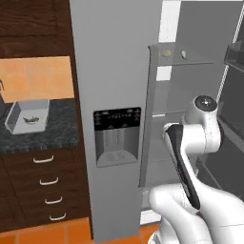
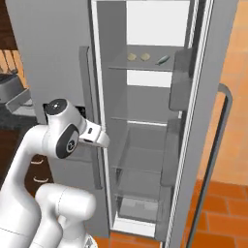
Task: Place one garlic and one fish in each tupperware on the nearby counter, to pack two identical lunches.
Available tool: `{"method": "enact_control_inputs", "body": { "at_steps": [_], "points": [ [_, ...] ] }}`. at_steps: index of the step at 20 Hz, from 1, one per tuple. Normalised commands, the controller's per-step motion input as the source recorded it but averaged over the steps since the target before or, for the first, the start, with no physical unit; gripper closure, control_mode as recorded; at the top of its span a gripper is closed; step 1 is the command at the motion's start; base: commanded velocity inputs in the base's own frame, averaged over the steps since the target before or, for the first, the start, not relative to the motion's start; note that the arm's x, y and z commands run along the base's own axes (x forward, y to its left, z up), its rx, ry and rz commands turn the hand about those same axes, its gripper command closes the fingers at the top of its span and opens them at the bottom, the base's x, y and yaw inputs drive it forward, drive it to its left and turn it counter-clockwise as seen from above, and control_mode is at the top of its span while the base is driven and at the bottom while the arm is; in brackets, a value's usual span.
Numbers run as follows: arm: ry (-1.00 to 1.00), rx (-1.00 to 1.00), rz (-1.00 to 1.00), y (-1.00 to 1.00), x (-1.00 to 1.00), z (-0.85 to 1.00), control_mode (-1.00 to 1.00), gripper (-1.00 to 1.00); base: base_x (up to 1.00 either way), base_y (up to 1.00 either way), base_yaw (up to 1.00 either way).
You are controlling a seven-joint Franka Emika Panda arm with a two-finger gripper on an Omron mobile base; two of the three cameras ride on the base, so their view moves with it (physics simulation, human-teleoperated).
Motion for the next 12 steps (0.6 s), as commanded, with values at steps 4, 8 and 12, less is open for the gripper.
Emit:
{"method": "enact_control_inputs", "body": {
  "at_steps": [4,8,12],
  "points": [
    [0.0,0.0,0.0,0.0,0.0,0.0,1.0,-1.0,0.61,-0.62,0.15],
    [0.0,0.0,0.0,0.0,0.0,0.0,1.0,-1.0,0.92,-0.24,0.02],
    [0.0,0.07,0.0,-0.21,0.17,0.37,-1.0,-1.0,0.37,-0.1,0.0]
  ]
}}
